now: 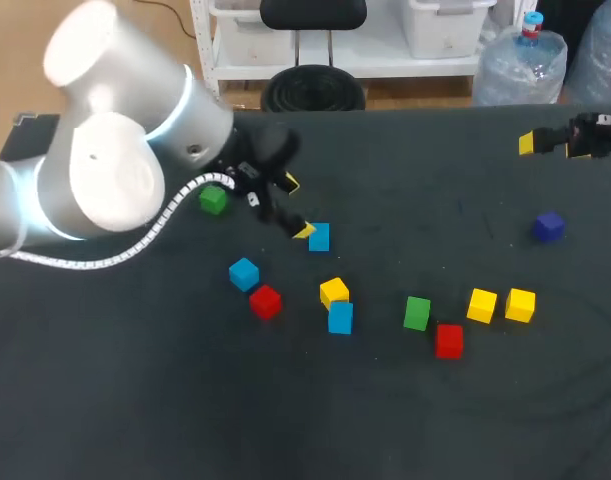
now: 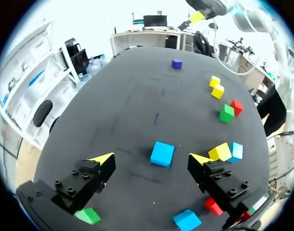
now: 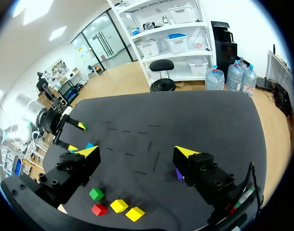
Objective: Place the blue cubes, place green cubes on the blue cubes, place the yellow cubes on the green cubes, then place the red cubes on the yellow cubes, and place purple cube on the red cubes.
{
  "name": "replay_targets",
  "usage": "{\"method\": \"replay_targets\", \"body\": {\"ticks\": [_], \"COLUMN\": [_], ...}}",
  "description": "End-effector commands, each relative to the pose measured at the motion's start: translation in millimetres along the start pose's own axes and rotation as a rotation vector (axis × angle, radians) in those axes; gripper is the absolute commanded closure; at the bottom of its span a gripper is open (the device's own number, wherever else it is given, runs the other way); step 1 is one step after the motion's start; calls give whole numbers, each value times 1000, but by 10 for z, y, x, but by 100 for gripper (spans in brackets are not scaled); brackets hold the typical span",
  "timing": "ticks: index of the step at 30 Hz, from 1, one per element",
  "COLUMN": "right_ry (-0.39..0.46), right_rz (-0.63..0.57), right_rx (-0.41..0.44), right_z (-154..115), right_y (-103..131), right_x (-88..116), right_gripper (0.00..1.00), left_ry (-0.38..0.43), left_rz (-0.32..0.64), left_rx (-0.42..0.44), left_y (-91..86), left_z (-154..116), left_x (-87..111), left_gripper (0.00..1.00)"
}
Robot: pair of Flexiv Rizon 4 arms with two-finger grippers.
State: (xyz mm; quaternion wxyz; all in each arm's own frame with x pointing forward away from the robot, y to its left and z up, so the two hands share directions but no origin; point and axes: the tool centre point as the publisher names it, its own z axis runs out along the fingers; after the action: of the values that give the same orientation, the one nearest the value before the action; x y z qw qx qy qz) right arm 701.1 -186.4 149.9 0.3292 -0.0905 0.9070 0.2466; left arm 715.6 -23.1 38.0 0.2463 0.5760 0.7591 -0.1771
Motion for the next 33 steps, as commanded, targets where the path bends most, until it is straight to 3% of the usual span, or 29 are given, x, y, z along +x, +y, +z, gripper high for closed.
{"method": "replay_targets", "body": {"ticks": [1,18,33], "right_ry": [-1,-1,-1], "right_rz": [1,1,1], "right_rx": [7,7,7], "right_z": [0,0,0], "right_y": [13,13,13], "right_x": [4,4,4], "right_gripper": [0,0,0], "left_ry": [8,38,46], "left_rz": [-44,-313,-372], "left_rx": [-66,-241,-289], "left_y": [-68,-114,-384], "left_z": [-84,-419,-624], "left_x": [53,412,681], "left_gripper": [0,0,0]}}
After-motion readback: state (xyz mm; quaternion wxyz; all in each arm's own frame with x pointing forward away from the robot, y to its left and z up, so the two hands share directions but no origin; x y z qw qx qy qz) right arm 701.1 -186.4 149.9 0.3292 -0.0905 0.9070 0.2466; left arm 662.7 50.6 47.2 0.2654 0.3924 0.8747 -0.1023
